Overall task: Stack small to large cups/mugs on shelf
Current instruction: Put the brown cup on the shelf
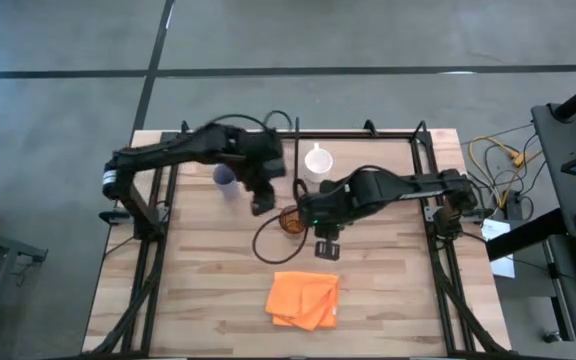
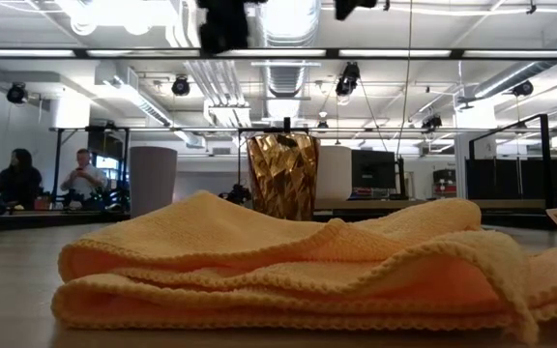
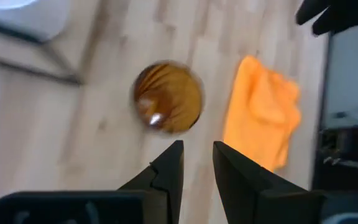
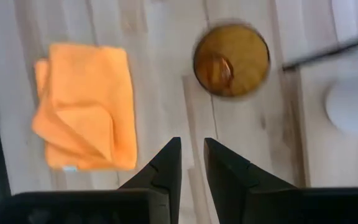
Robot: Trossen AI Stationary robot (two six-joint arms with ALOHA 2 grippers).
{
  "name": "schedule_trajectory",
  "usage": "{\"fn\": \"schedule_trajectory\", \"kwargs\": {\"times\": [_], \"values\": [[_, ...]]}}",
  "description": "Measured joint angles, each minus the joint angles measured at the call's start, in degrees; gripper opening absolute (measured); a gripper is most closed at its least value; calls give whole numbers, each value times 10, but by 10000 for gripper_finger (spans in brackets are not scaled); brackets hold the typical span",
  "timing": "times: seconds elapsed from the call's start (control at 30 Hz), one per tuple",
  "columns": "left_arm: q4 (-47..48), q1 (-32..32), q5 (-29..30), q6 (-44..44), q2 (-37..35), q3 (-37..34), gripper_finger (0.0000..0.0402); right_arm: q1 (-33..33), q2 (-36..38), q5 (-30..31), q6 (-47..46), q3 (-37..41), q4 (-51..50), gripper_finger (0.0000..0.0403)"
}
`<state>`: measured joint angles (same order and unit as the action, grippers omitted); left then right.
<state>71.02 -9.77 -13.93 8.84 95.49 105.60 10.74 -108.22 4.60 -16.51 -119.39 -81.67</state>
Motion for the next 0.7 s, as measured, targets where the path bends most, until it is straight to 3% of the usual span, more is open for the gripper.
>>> {"fn": "schedule_trajectory", "kwargs": {"times": [0.13, 0.3, 0.43, 0.7], "values": [[61, -4, 82, -12, -58, 11, 72, 0, 0, 0, 31, 21, 82, 63], [58, -6, 147, 18, -145, 12, 72, -9, -6, -2, 60, 40, 111, 63], [31, -6, 160, 69, -208, 12, 72, -17, -21, -5, 61, 63, 121, 63], [-91, -6, 161, 73, -292, 10, 72, -36, -73, -7, 67, 94, 160, 63]]}}
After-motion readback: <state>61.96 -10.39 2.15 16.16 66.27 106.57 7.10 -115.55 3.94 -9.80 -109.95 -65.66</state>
